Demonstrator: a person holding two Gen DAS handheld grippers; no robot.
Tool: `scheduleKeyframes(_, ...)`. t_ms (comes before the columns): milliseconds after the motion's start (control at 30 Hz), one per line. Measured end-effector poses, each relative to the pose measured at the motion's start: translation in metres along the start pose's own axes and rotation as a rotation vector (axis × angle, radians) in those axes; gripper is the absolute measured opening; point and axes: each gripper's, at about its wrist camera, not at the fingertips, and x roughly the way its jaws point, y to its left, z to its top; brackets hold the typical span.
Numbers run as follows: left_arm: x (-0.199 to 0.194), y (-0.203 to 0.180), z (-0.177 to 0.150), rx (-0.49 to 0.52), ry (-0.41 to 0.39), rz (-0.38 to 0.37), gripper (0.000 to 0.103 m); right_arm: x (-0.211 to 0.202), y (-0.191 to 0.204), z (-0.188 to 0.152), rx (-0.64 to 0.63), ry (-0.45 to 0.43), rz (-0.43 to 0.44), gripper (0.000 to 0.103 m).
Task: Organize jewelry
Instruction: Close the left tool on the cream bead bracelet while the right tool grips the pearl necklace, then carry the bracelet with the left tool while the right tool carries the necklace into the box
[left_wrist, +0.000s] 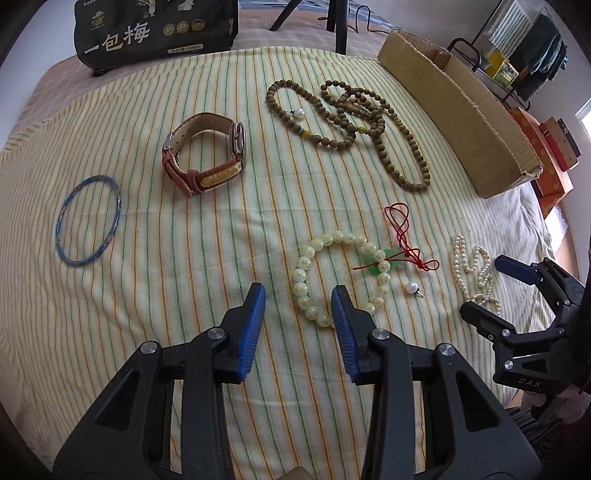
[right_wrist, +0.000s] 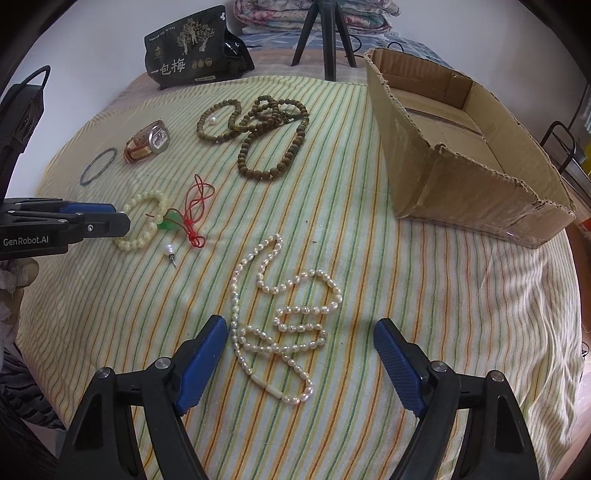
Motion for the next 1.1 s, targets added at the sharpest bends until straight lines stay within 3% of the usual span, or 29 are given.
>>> scheduleKeyframes(100,0.002,0.0,-0.001,0.0,-0.004,0.013,0.032,0.001,0.003,0.0,-0.025,0.002,-0.011,0.08)
scheduleKeyframes(200,0.002,0.0,0.001,0.002,-0.015,0.023,0.018,-0.001,0.003,0.001,-0.028,-0.004,0.009,0.064)
scheduleKeyframes(267,0.002,0.002,0.002,-0.012,-0.019,0.019,0.012,-0.003,0.002,0.002,-0.029,-0.006,0.024,0.045)
scheduleKeyframes(300,0.003,0.003,0.003,-0.014,-0.021,0.02,0.009,-0.003,0.001,0.003,-0.025,-0.006,0.035,0.041)
scheduleKeyframes(367,0.003,0.004,0.004,-0.023,-0.026,0.019,0.008,-0.002,-0.002,0.005,-0.011,-0.004,0.055,0.029)
scheduleKeyframes(533,0.0,0.002,0.005,-0.023,-0.035,0.015,0.006,-0.001,-0.008,0.01,0.01,0.003,0.086,0.012)
scheduleKeyframes(833,-0.025,0.003,0.004,-0.027,-0.094,-0.009,0.005,-0.014,0.0,0.013,-0.02,-0.031,0.1,0.001)
scheduleKeyframes(1100,-0.046,0.005,0.006,-0.016,-0.162,0.005,0.005,-0.033,0.003,0.023,-0.023,-0.092,0.103,0.001)
